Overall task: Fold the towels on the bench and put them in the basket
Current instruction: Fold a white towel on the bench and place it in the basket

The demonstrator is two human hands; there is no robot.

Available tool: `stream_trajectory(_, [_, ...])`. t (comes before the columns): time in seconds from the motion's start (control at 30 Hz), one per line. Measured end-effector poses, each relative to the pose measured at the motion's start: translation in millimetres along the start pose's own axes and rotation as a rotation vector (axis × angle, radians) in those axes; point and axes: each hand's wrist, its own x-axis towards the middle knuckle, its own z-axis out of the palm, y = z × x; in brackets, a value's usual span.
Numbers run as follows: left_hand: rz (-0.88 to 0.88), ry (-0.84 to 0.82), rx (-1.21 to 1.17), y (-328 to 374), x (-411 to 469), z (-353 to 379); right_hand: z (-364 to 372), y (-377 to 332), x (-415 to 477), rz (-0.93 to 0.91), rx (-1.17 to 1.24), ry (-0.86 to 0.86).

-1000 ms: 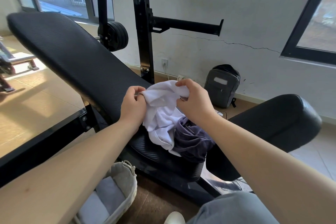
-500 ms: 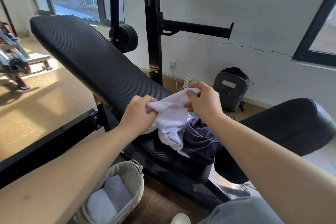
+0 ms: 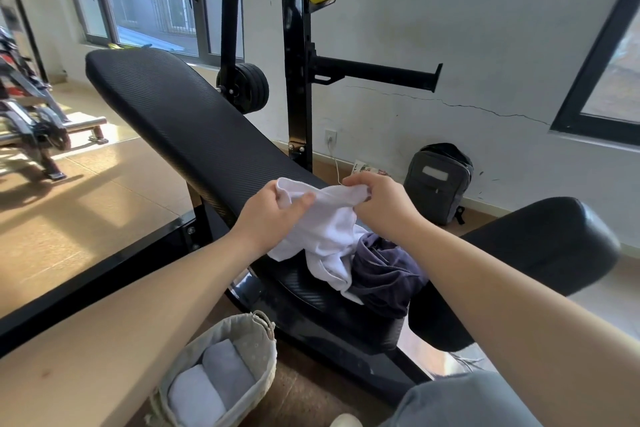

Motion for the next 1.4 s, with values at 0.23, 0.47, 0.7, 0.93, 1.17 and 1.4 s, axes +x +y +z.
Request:
stream_trajectory(0.23, [0.193,0.087,0.233,-4,-8,-21,-6,-1,-7,-0.054,-0.079,0.113])
stream_trajectory(0.47, [0.258,0.248,0.256,-6,-9,-51,-4,-8,0,0.007,0.052,0.16])
stream_trajectory(0.7, [0.31,0.212,0.343,-16,9,-74,6,-25,22,-0.101,0.152,0.185])
stream_trajectory(0.93, [0.292,0.153,0.491,-32,33,-90,27,-31,61,-0.151,0.135,0.158])
stream_trajectory(1.17, [0.218,0.057,0.567,-49,48,-109,38,-34,96,-0.206,0.026,0.158])
stream_trajectory(1.4, [0.181,0.169,0.558,-52,67,-119,46,-39,112,-0.247,0.096,0.193])
